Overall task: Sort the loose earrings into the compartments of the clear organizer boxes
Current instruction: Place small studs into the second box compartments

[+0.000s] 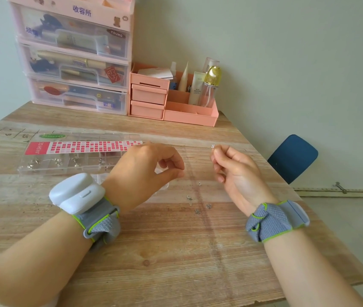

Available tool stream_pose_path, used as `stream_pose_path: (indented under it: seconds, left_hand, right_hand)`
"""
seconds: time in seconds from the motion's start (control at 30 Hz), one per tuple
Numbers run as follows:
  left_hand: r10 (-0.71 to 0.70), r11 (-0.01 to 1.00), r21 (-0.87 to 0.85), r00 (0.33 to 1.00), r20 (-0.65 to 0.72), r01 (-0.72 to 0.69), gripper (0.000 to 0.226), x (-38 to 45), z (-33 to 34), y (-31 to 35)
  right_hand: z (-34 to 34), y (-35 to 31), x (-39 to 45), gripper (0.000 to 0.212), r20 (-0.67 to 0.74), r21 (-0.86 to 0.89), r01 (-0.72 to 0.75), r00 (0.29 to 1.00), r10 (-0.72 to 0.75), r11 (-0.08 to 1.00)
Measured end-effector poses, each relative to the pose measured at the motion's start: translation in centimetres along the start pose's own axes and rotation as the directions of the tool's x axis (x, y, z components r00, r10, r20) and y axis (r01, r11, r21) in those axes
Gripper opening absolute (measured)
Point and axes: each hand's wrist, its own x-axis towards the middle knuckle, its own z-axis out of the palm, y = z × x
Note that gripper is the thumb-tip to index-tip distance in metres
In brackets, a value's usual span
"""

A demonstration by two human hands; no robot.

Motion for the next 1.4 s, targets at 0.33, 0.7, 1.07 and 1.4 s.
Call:
stream_pose_path:
  seconds: [0.33, 0.7, 1.07, 1.4]
  left_hand:
    - [-0.076, 0.982, 0.189, 0.939, 0.334, 0.013, 0.017, 3.0, 2.6, 1.6]
    - [-0.083, 0.978, 0.211, 0.92, 0.384, 0.0, 0.007, 4.1, 4.2, 1.6]
    - [-0.26, 0.848, -0.407, 0.936, 0.237, 0.339, 0.006, 2.1, -1.2, 0.8]
    - [-0.194, 0.747, -0.573, 0.935, 0.296, 0.336, 0.022, 0.5, -1.9, 0.3]
  right_hand:
    - [-0.1, 0.3, 0.3, 0.023, -0.11, -0.027, -0.037, 0.993, 0.034, 0.999]
    - [0.1, 0.3, 0.4, 0.02, -0.113, 0.008, -0.04, 0.993, 0.04, 0.999]
    - [0.6, -0.1, 0.0, 0.019, 0.067, 0.072, -0.012, 0.998, 0.008, 0.997]
    - [0.7, 0.1, -0.2, 0.008, 0.255, 0.072, 0.005, 0.967, -0.023, 0.997]
